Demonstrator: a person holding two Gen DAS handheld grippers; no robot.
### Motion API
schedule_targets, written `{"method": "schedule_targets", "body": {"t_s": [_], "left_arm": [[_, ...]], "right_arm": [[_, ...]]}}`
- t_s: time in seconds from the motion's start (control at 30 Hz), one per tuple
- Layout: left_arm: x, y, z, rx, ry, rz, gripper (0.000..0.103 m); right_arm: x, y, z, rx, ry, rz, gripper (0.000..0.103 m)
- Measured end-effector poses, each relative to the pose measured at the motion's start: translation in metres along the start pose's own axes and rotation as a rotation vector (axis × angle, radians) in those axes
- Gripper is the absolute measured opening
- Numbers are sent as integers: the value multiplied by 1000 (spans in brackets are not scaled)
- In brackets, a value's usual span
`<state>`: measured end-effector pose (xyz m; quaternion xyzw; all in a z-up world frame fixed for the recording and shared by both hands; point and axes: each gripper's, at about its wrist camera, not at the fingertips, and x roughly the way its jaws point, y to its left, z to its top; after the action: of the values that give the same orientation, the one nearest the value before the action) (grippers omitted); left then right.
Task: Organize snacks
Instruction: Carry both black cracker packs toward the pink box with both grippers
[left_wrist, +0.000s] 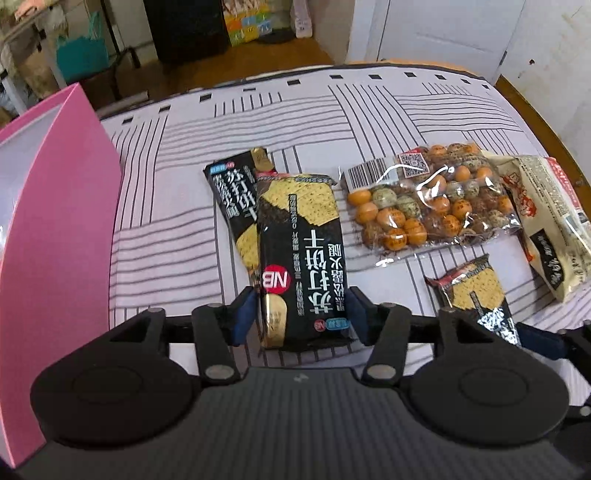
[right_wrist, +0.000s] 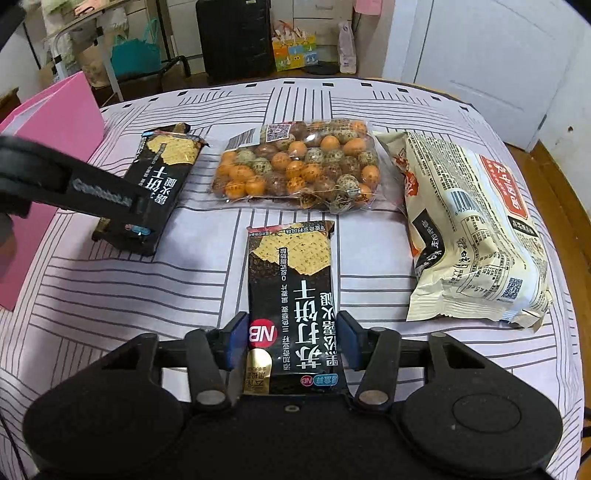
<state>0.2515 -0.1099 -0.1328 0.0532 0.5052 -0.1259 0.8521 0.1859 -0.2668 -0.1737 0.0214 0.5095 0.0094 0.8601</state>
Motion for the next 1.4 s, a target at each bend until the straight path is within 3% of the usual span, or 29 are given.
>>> {"method": "schedule_targets", "body": {"t_s": [0.1, 0.13, 0.23, 0.43, 0.7, 1.03, 1.4], "left_arm": [[10, -4, -2, 16, -28, 45, 59], [13, -4, -3, 25, -34, 50, 59], [13, -2, -4, 23, -73, 60, 47], [4, 12, 0, -28, -61, -4, 47], [-20, 19, -5, -72, -71, -8, 47], [-56, 10, -45, -62, -44, -30, 47], [-89, 10, -85, -76, 22, -64, 47]], "right_arm": [[6, 1, 1, -11, -14, -2, 62], [6, 2, 1, -19, -20, -2, 55], [6, 4, 3, -24, -21, -1, 55], [2, 1, 6, -8, -15, 47, 54], [-7, 2, 4, 4, -7, 85, 54], [-27, 4, -5, 5, 7, 143, 54], [-41, -5, -14, 28, -7, 128, 54]]}}
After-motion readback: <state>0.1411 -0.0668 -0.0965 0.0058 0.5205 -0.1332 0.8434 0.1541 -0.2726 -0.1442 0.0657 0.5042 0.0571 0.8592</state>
